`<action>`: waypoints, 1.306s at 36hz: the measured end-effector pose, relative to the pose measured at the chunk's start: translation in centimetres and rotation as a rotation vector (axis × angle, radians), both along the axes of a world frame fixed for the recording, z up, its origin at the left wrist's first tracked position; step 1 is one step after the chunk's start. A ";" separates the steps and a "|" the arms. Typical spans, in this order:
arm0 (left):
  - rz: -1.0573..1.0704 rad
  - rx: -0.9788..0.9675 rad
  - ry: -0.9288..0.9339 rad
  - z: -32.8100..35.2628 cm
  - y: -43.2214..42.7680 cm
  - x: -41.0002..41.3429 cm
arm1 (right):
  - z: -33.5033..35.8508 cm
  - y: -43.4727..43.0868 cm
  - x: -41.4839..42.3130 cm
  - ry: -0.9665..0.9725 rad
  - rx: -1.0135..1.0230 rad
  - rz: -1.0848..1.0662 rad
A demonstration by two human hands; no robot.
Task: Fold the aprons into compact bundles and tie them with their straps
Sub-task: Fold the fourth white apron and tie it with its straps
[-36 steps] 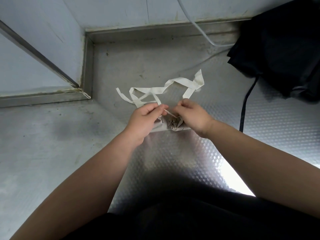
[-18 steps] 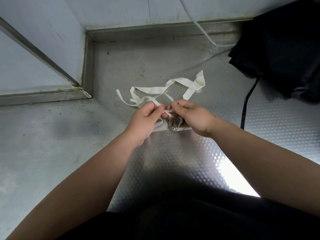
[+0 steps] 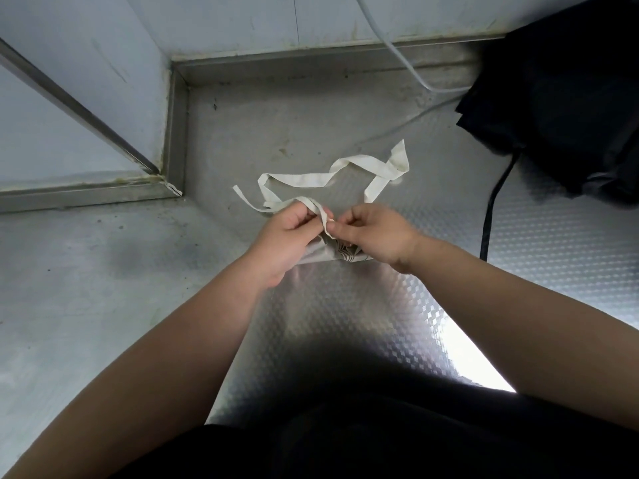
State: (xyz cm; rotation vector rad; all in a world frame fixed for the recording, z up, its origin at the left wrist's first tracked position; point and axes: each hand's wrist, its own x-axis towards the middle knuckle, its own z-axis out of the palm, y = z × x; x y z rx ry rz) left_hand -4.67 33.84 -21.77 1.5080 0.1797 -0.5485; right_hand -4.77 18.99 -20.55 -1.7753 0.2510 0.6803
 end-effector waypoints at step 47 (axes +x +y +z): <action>0.340 0.156 -0.060 -0.7 -0.9 -1.6 | -1.5 -1.5 -3.7 -0.280 0.029 -0.444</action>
